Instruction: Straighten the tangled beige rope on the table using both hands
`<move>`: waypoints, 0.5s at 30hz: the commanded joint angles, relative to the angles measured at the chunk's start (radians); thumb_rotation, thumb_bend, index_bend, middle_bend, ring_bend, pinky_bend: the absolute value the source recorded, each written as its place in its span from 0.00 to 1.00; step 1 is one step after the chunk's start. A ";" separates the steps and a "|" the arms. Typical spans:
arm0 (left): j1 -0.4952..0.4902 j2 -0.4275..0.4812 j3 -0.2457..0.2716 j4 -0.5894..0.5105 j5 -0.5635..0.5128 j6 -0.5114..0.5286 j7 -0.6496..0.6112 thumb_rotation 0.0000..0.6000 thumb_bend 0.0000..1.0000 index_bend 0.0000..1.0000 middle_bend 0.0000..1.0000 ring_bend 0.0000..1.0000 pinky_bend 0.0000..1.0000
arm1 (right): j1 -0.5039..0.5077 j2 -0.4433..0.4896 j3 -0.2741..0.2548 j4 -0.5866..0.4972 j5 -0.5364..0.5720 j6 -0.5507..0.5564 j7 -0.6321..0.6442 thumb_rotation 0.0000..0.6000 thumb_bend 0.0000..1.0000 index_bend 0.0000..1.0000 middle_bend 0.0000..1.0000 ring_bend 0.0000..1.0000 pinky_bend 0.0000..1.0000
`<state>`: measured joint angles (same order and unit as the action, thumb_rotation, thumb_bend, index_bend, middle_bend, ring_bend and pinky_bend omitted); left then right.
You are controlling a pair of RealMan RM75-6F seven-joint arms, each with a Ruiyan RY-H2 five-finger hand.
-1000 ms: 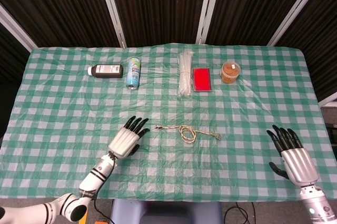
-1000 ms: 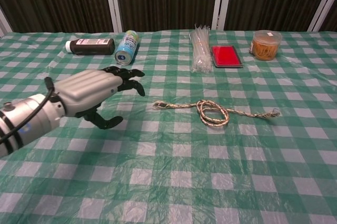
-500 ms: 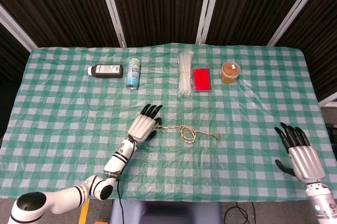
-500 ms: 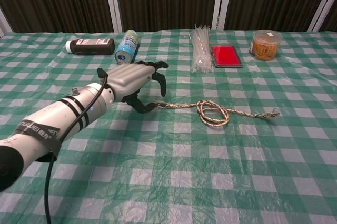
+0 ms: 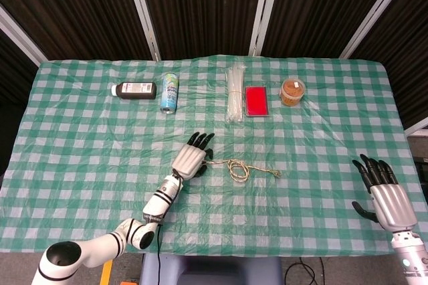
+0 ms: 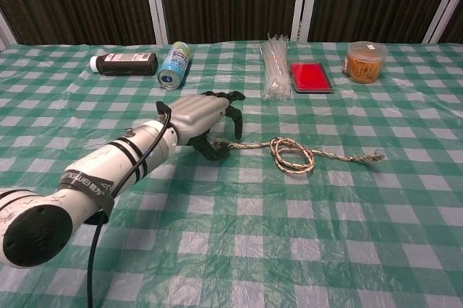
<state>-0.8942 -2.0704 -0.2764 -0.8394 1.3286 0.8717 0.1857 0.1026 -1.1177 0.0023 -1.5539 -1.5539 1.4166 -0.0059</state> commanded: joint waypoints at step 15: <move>-0.018 -0.020 0.008 0.057 -0.030 -0.006 -0.015 1.00 0.43 0.51 0.01 0.00 0.00 | -0.003 0.001 0.005 0.001 0.002 0.008 0.006 1.00 0.32 0.00 0.00 0.00 0.00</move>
<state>-0.9118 -2.0900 -0.2683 -0.7826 1.2994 0.8660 0.1708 0.1002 -1.1161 0.0074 -1.5529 -1.5519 1.4245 0.0005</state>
